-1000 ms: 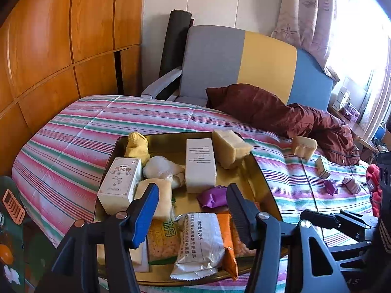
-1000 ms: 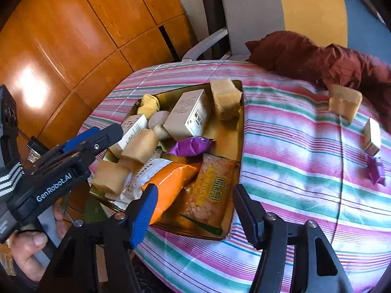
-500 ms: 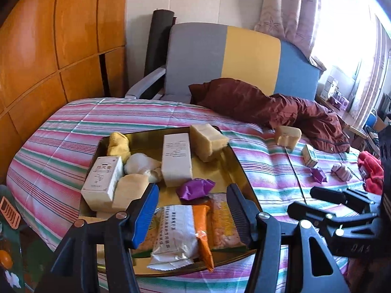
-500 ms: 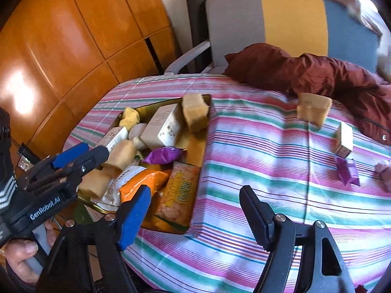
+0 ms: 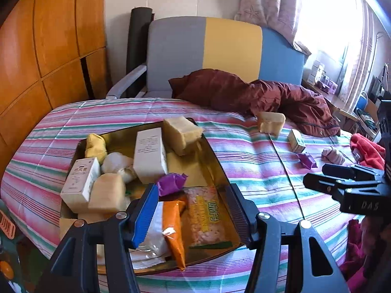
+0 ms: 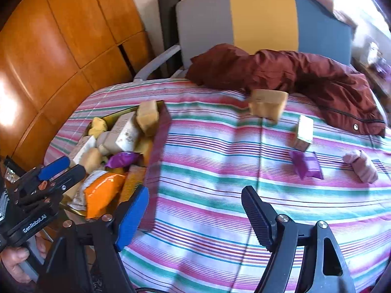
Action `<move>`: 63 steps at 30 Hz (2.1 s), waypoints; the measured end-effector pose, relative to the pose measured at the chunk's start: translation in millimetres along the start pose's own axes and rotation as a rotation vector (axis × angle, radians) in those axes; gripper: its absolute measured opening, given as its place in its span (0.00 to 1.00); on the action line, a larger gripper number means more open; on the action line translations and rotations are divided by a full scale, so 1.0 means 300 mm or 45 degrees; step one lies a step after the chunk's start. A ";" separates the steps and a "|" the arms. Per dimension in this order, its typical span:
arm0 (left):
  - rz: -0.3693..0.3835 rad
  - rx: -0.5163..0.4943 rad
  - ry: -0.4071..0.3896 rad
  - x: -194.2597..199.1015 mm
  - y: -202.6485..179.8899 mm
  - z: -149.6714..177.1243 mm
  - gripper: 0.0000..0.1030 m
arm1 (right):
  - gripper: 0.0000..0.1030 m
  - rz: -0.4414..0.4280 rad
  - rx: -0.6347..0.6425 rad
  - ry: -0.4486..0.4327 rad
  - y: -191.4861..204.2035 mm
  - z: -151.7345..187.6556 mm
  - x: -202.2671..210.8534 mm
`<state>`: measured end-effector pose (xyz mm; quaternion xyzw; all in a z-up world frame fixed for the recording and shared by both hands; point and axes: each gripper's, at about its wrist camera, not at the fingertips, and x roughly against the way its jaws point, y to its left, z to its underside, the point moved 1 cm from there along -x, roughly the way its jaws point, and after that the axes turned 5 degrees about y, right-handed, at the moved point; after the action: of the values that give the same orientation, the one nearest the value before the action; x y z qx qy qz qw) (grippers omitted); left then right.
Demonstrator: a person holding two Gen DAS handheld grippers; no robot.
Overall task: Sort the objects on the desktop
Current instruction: 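Withdraw both grippers from the tray toward the remaining loose items, then grasp the purple wrapped snack with the right gripper while the left grasps the yellow sponge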
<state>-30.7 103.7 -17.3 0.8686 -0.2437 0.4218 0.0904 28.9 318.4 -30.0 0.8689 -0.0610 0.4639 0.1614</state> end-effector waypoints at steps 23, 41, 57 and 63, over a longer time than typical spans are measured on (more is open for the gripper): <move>0.096 -0.091 0.101 -0.097 -0.130 -0.011 0.57 | 0.77 0.199 -0.339 0.092 -0.523 0.015 0.044; 0.195 -0.125 0.210 -0.189 -0.239 -0.096 0.61 | 0.77 0.214 -0.221 0.221 -0.587 -0.107 -0.289; 0.262 -0.177 0.273 -0.415 -0.460 -0.378 0.76 | 0.51 0.229 -0.076 0.314 -0.543 -0.125 -0.347; 0.309 -0.173 0.277 -0.565 -0.531 -0.467 0.90 | 0.51 0.208 -0.095 0.326 -0.555 -0.127 -0.338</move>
<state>-136.7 351.2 -53.2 0.7739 -0.3637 0.5036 0.1232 -15.5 483.3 -131.2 0.7882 -0.1277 0.5799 0.1616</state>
